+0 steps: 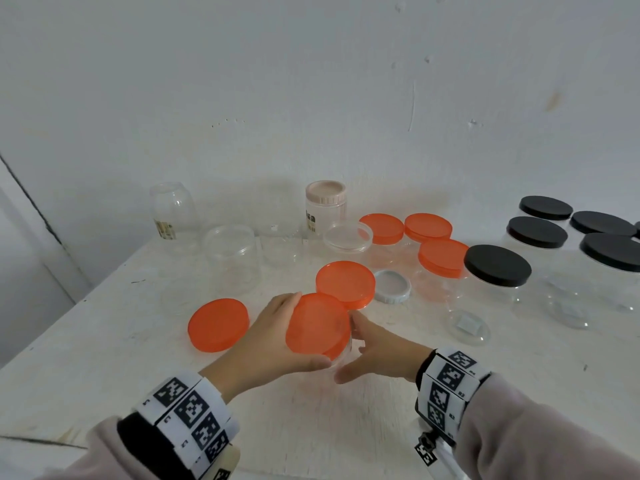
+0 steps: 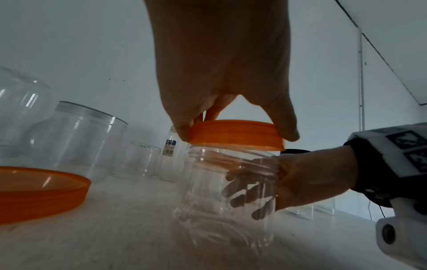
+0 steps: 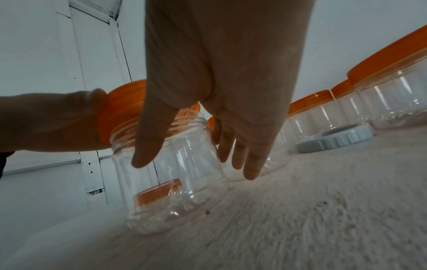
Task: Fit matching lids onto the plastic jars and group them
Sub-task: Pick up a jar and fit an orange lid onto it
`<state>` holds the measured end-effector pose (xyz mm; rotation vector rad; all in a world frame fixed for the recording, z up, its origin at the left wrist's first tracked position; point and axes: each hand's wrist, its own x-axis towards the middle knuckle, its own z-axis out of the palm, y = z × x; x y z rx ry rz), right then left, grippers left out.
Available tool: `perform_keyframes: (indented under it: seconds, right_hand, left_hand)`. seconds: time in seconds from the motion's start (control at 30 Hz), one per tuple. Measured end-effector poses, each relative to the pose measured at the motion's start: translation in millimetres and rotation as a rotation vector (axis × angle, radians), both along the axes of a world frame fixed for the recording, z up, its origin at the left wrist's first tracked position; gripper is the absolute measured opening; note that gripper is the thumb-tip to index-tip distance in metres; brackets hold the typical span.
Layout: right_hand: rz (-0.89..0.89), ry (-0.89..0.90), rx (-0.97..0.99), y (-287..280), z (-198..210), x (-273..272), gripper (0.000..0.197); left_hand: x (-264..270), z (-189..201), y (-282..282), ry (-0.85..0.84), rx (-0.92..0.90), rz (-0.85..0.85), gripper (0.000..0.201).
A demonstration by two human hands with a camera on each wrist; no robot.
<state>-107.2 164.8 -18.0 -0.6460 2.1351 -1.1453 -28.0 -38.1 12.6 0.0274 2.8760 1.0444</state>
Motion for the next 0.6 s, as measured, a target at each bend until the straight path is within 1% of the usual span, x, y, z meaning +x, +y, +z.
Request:
perform_keyframes:
  seconds: [0.27,0.4,0.53,0.6]
  right_hand:
    - [-0.031,0.000,0.045,-1.5,-5.9,2.8,0.102]
    - [-0.032,0.012,0.048,-2.1,-5.5,3.7,0.103]
    - [-0.006,0.054,0.079,0.5,4.7,2.5,0.105]
    - [0.021,0.124,0.139,2.9,16.2,0.1,0.105]
  left_hand:
    - [-2.9,-9.7,8.7,0.007,-0.045,0.010,0.122]
    - [-3.9,-11.8,10.0,0.006,-0.033,0.008,0.122]
    - [-2.5,-13.7,4.7,-0.051,0.061,0.021,0.135]
    - [-0.4,-16.9,-2.2,-0.103,0.135,0.041,0.141]
